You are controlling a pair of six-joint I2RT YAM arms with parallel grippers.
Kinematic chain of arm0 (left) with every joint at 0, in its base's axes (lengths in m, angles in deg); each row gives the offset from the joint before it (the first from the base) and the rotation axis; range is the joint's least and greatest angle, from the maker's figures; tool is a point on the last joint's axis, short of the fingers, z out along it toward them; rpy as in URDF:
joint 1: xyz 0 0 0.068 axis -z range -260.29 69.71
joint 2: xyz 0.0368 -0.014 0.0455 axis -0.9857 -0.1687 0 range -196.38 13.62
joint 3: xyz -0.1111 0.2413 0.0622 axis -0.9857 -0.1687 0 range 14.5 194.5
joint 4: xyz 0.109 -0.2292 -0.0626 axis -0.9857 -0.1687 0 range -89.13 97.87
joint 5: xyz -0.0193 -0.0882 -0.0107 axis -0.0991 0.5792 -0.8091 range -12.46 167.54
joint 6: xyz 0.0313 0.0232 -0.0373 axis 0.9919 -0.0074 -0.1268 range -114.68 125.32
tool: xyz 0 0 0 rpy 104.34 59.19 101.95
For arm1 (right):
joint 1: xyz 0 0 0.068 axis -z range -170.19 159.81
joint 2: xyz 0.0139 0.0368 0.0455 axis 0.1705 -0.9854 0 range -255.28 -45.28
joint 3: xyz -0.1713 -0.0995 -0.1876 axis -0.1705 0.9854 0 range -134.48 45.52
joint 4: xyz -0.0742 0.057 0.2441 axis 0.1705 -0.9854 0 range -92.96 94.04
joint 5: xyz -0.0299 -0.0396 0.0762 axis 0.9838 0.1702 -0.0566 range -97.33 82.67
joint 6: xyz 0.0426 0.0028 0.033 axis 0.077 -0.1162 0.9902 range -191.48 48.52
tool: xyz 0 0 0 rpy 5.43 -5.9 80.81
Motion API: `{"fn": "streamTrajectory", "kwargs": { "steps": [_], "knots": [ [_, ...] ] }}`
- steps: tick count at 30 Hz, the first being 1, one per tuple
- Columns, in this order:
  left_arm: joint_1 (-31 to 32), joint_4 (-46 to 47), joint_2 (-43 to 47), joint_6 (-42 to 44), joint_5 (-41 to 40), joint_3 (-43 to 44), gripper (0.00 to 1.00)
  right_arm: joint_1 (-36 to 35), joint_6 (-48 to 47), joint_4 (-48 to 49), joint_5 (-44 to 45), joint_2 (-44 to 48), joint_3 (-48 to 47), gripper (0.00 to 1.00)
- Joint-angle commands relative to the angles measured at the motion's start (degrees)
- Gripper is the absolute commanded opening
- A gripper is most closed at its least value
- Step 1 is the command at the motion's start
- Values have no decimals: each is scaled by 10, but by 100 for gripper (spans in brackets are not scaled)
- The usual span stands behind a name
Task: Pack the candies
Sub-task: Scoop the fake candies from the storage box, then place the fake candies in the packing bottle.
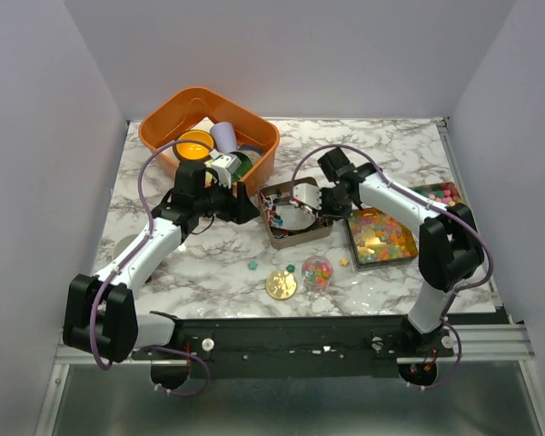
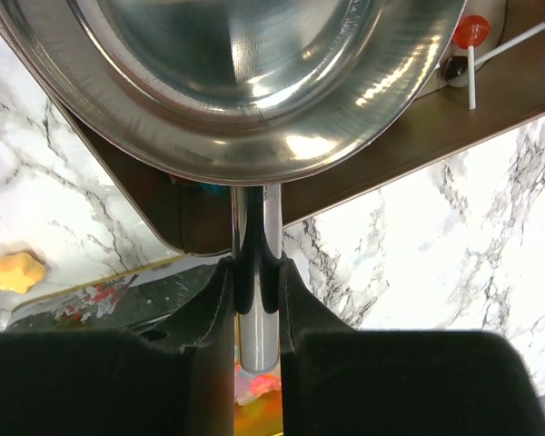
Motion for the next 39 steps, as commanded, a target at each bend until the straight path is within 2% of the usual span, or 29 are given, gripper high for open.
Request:
{"fn": "streamTrajectory", "kwargs": {
  "steps": [1, 14, 21, 27, 35, 39],
  "knots": [
    [-4, -6, -10, 12, -5, 14, 70, 9, 25, 18, -43, 23, 35, 1],
    [-4, -13, -13, 20, -5, 30, 70, 47, 92, 57, -73, 64, 70, 1],
    [-10, -64, -16, 54, -4, 56, 70, 57, 109, 119, -90, 122, 111, 1],
    [-16, -57, -19, 64, -9, 62, 70, 65, 115, 162, -98, 179, 139, 1],
    [-23, -69, -47, 78, -33, 102, 75, 67, 52, 114, -62, 249, 175, 1],
    [-23, -38, -28, 71, -58, 83, 77, 66, 4, 55, -24, 301, 191, 1]
  ]
}}
